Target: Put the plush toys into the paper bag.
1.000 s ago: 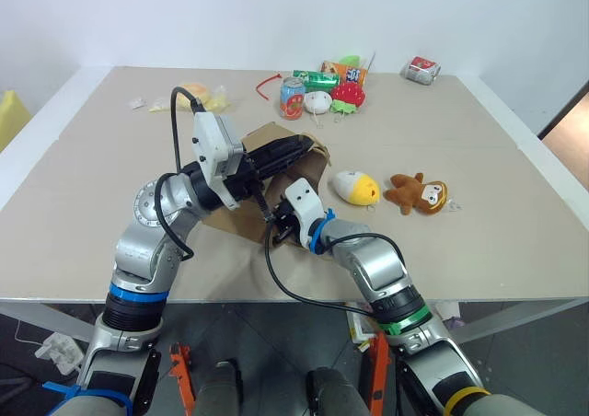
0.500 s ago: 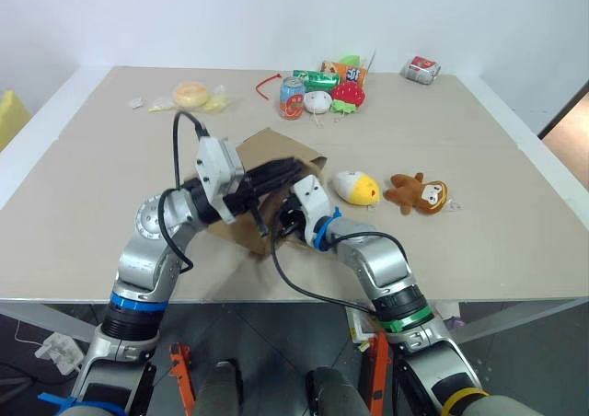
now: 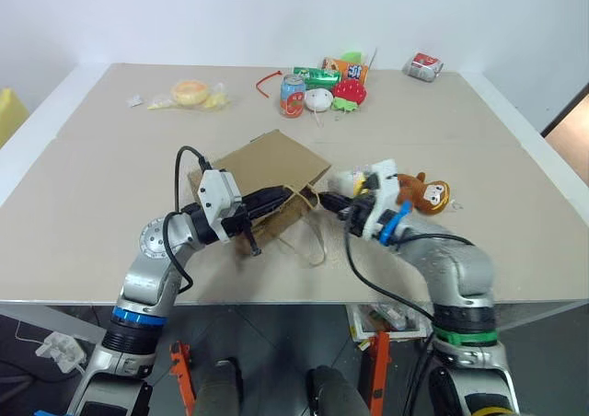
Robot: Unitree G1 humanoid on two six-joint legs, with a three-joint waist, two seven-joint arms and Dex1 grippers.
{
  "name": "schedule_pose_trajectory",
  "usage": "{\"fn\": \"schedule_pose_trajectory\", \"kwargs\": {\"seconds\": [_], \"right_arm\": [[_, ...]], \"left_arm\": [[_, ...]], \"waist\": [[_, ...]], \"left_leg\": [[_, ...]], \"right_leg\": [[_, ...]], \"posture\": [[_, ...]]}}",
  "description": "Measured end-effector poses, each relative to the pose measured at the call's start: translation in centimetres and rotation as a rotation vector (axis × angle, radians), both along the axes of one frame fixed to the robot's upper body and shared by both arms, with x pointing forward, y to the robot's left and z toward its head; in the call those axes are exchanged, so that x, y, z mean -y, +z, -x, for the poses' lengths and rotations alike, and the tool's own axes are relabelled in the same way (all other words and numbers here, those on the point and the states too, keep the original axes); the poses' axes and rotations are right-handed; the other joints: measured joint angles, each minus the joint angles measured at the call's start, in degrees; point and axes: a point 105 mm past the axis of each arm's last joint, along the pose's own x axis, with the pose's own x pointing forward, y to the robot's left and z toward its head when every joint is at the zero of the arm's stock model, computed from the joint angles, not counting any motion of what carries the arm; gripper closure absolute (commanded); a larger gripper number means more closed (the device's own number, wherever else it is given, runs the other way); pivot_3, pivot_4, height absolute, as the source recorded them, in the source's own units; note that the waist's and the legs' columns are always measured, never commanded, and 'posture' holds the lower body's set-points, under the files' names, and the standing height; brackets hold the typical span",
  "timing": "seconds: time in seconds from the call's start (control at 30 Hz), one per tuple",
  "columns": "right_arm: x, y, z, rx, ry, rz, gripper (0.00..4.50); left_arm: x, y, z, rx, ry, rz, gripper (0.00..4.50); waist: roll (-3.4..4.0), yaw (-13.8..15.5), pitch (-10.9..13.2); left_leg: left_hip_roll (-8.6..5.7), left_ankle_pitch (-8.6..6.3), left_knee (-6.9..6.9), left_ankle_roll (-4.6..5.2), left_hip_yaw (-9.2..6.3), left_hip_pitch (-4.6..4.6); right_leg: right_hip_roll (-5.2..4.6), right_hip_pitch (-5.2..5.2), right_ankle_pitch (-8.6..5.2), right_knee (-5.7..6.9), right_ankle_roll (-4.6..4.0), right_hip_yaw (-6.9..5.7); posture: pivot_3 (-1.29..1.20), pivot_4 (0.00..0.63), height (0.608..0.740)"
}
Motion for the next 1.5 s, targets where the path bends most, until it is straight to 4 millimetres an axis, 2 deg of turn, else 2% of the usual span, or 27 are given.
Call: {"fn": "schedule_pose_trajectory", "kwargs": {"seconds": [0.07, 0.13, 0.23, 0.27, 0.33, 0.4, 0.43, 0.47, 0.5, 0.53, 0.57, 0.8, 0.93, 1.17, 1.27, 1.33, 1.43, 1.5], "right_arm": [[0.4, 0.3, 0.7, 0.009, 0.025, -0.013, 4.46], [1.9, 0.2, 1.4, 0.019, 0.025, 0.008, 3.98], [5.4, -0.2, 0.6, 0.039, -0.099, 0.097, 3.39], [6.6, -0.2, 0.2, 0.047, -0.153, 0.118, 2.91], [8.9, -0.1, -0.6, 0.058, -0.251, 0.146, 2.36], [12.3, 1.5, -1.6, 0.117, -0.381, 0.179, 1.53], [13.2, 2.1, -2.0, 0.149, -0.416, 0.201, 0.78], [13.3, 2.1, -2.1, 0.150, -0.420, 0.202, 0.72], [14.0, 1.9, -2.5, 0.147, -0.450, 0.213, 0.11], [14.5, 1.8, -2.7, 0.142, -0.474, 0.224, 0.05], [16.0, 1.4, -3.2, 0.122, -0.531, 0.259, 0.05], [18.0, -0.7, -4.6, 0.073, -0.613, 0.420, 0.05], [19.8, -0.7, -4.9, 0.055, -0.679, 0.479, 0.05], [18.5, -1.6, -5.1, 0.047, -0.617, 0.511, 0.05], [18.4, -1.8, -5.1, 0.039, -0.613, 0.513, 0.73], [18.2, -2.1, -5.2, 0.031, -0.607, 0.509, 1.70], [18.1, -2.2, -5.2, 0.026, -0.601, 0.508, 2.93], [18.1, -2.2, -5.1, 0.023, -0.600, 0.509, 3.43]], "left_arm": [[0.0, 0.0, 0.0, 0.000, 0.000, 0.002, 4.50], [0.0, 0.1, -0.1, -0.002, 0.004, 0.006, 4.50], [0.0, 0.4, 0.0, -0.007, 0.006, 0.022, 4.50], [0.1, 0.6, -0.1, -0.009, 0.004, 0.032, 4.50], [0.1, 1.2, -0.1, 0.000, 0.009, 0.053, 4.50], [-0.3, 3.2, -0.4, 0.014, 0.025, 0.119, 4.50], [-0.2, 3.7, -0.3, 0.018, 0.023, 0.132, 4.50], [-0.2, 3.7, -0.3, 0.016, 0.021, 0.133, 4.50], [-0.3, 3.7, -0.3, 0.010, 0.020, 0.131, 4.50], [-0.2, 3.7, -0.2, 0.011, 0.019, 0.130, 4.50], [-0.3, 3.7, -0.2, 0.010, 0.019, 0.122, 4.50], [-0.2, 3.4, 0.1, 0.008, 0.011, 0.104, 4.50], [-0.2, 3.6, 0.4, 0.019, 0.006, 0.100, 4.50], [-0.2, 3.4, 0.4, 0.012, 0.008, 0.094, 4.50], [-0.2, 3.4, 0.5, 0.014, 0.007, 0.093, 4.50], [-0.2, 3.4, 0.5, 0.014, 0.007, 0.093, 4.50], [-0.2, 3.4, 0.5, 0.014, 0.008, 0.092, 4.50], [-0.3, 3.4, 0.5, 0.014, 0.008, 0.091, 4.50]], "waist": [[0.00, 0.00, 0.00], [0.00, 0.00, 0.00], [0.01, 0.01, 0.01], [0.00, 0.03, 0.01], [0.00, 0.06, 0.01], [0.03, 0.15, 0.02], [0.03, 0.04, 0.02], [0.03, 0.04, 0.02], [0.03, 0.07, 0.02], [0.03, 0.08, 0.03], [0.04, 0.10, 0.03], [0.05, 0.09, 0.04], [0.05, 0.08, 0.04], [0.05, 0.08, 0.04], [0.05, 0.08, 0.04], [0.05, 0.08, 0.04], [0.05, 0.10, 0.04], [0.05, 0.12, 0.03]], "left_leg": [[0.00, 0.00, 0.00, 0.00, -0.01, 0.00], [0.00, 0.00, 0.02, 0.00, 0.01, 0.00], [-0.02, 0.00, 0.07, 0.00, 0.05, 0.00], [-0.02, 0.00, 0.09, 0.00, 0.05, 0.00], [-0.03, 0.00, 0.11, 0.00, 0.05, 0.00], [-0.02, 0.01, 0.12, 0.02, 0.04, 0.03], [-0.02, 0.01, 0.09, 0.02, 0.03, 0.05], [-0.02, 0.01, 0.08, 0.02, 0.03, 0.05], [-0.03, 0.02, 0.07, 0.02, 0.02, 0.05], [-0.05, 0.02, 0.07, 0.02, 0.03, 0.04], [-0.09, 0.02, 0.07, 0.02, 0.05, 0.04], [-0.09, 0.02, 0.10, 0.03, 0.07, 0.04], [-0.10, 0.02, 0.12, 0.03, 0.07, 0.05], [-0.10, 0.02, 0.14, 0.03, 0.06, 0.05], [-0.10, 0.02, 0.18, 0.03, 0.06, 0.08], [-0.10, 0.02, 0.19, 0.03, 0.06, 0.13], [-0.10, 0.03, 0.20, 0.03, 0.05, 0.16], [-0.10, 0.03, 0.22, 0.03, 0.06, 0.20]], "right_leg": [[0.00, 0.00, 0.00, 0.00, 0.00, 0.00], [-0.02, 0.00, 0.01, 0.00, -0.02, 0.00], [-0.06, -0.01, 0.03, -0.01, -0.06, 0.01], [-0.06, 0.00, 0.04, -0.01, -0.06, 0.01], [-0.07, -0.01, 0.07, -0.01, -0.07, 0.01], [-0.01, -0.01, 0.11, -0.01, -0.05, 0.02], [0.02, -0.01, 0.07, 0.00, 0.01, 0.05], [0.03, -0.01, 0.06, 0.00, 0.02, 0.06], [0.04, 0.01, 0.02, 0.00, 0.06, 0.08], [0.04, 0.01, 0.02, -0.01, 0.08, 0.11], [0.02, 0.01, 0.01, -0.01, 0.10, 0.16], [0.02, 0.00, 0.06, -0.01, 0.09, 0.20], [0.01, 0.03, 0.06, -0.01, 0.10, 0.21], [0.03, 0.06, 0.06, -0.01, 0.13, 0.21], [0.02, 0.10, 0.07, -0.01, 0.12, 0.21], [0.03, 0.14, 0.08, -0.01, 0.11, 0.21], [0.02, 0.20, 0.09, -0.01, 0.10, 0.21], [0.02, 0.26, 0.09, -0.01, 0.11, 0.21]], "posture": [[0.00, 0.150, 0.740], [0.00, 0.150, 0.740], [0.00, 0.150, 0.740], [0.00, 0.150, 0.740], [0.00, 0.150, 0.740], [0.00, 0.150, 0.740], [0.00, 0.150, 0.740], [0.00, 0.150, 0.740], [0.00, 0.150, 0.740], [0.00, 0.150, 0.740], [0.00, 0.150, 0.740], [0.00, 0.150, 0.740], [0.00, 0.150, 0.740], [0.00, 0.150, 0.740], [0.00, 0.150, 0.740], [0.00, 0.150, 0.740], [0.00, 0.150, 0.740], [0.00, 0.150, 0.740]]}}
